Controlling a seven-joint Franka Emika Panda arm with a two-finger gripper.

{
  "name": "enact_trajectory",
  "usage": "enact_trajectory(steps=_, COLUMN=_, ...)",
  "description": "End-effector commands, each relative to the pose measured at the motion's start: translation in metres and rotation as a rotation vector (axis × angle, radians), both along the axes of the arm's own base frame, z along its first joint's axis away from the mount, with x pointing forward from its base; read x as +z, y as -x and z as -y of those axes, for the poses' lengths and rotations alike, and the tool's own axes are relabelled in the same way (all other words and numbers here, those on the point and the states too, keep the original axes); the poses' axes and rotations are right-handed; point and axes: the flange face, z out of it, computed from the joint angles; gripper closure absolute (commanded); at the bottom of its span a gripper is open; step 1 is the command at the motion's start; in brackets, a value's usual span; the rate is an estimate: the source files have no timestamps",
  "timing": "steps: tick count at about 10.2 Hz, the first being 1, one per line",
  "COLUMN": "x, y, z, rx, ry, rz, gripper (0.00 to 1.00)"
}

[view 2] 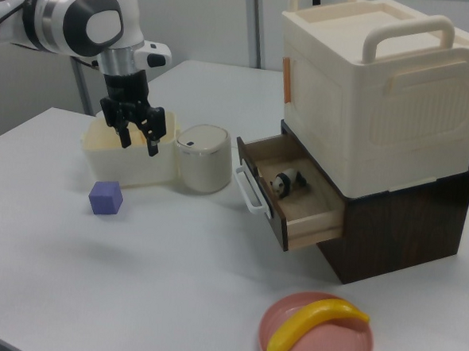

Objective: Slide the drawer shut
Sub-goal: 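Move the gripper toward the front of the open dark drawer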

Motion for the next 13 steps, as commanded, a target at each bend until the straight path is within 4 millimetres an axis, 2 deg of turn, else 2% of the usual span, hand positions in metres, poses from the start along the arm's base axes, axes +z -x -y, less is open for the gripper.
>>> enact_trajectory(steps=1, x=0.000, y=0.003, z=0.018, rx=0.050, ry=-0.020, rz=-0.010, gripper=0.55)
enact_trajectory(steps=3, x=-0.003, y=0.002, z=0.027, rx=0.037, ry=-0.021, rz=-0.013, gripper=0.79)
enact_trajectory(steps=5, x=-0.013, y=-0.003, z=0.028, rx=0.037, ry=-0.020, rz=-0.025, gripper=0.97)
enact_trajectory(steps=7, x=-0.019, y=-0.005, z=0.039, rx=0.019, ry=-0.019, rz=-0.013, gripper=1.00)
enact_trajectory(steps=10, x=-0.056, y=-0.007, z=0.039, rx=-0.032, ry=-0.019, rz=-0.034, gripper=1.00)
enact_trajectory(steps=11, x=-0.076, y=-0.012, z=0.044, rx=-0.092, ry=-0.017, rz=-0.030, gripper=1.00)
enact_trajectory(steps=13, x=-0.093, y=-0.026, z=0.070, rx=-0.250, ry=-0.011, rz=0.027, gripper=1.00)
